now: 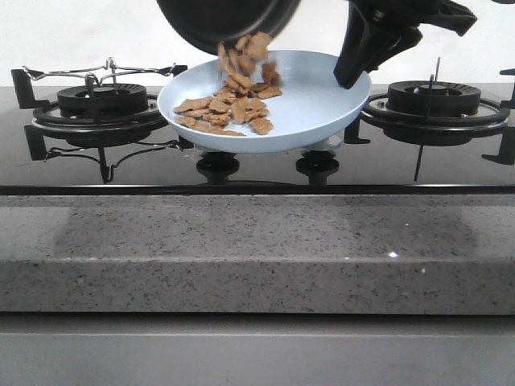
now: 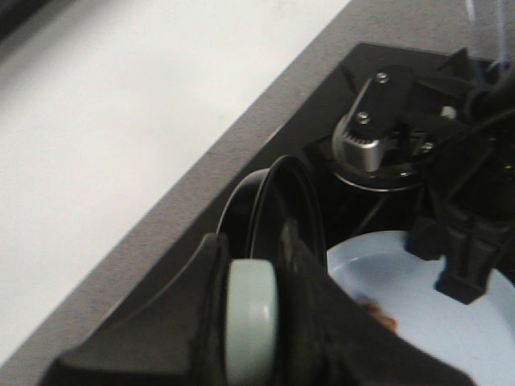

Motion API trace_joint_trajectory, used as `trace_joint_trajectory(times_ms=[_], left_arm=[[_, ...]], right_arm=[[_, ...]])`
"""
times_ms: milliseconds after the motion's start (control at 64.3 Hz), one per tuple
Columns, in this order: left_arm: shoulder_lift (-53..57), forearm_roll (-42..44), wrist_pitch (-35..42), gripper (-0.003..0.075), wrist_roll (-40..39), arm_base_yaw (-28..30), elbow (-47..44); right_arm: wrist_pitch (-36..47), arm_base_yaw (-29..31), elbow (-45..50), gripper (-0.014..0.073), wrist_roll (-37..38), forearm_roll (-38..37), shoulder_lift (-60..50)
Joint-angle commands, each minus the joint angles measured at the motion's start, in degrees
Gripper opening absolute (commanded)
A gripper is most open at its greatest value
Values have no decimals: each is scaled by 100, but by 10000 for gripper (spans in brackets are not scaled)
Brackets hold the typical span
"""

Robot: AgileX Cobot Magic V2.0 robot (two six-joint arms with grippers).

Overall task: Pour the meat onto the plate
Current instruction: 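Tilt the black pan with the left gripper, pouring meat onto the plate, then carry the empty pan back with the left gripper toward its burner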

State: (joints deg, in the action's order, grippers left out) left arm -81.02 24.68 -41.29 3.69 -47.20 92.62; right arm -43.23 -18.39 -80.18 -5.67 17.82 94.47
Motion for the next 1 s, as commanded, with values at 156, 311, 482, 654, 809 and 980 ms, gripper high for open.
trace_joint_trajectory(times_ms=[156, 311, 482, 654, 809, 980], left_arm=[[226, 903, 344, -20, -699, -369, 244], [250, 544, 330, -20, -1073, -222, 244], [330, -1271, 512, -20, -968, 701, 244], [368, -3744, 664, -20, -190, 2378, 218], [358, -7032, 495, -20, 1421, 3967, -39], [55, -9490, -322, -20, 2301, 5583, -414]], right_arm=[[280, 11, -138, -60, -43, 94, -303], [280, 11, -138, -60, -43, 94, -303], [280, 11, -138, -60, -43, 94, -303], [280, 11, -138, -60, -43, 94, -303], [280, 11, -138, -60, -43, 94, -303], [280, 11, -138, -60, -43, 94, -303]])
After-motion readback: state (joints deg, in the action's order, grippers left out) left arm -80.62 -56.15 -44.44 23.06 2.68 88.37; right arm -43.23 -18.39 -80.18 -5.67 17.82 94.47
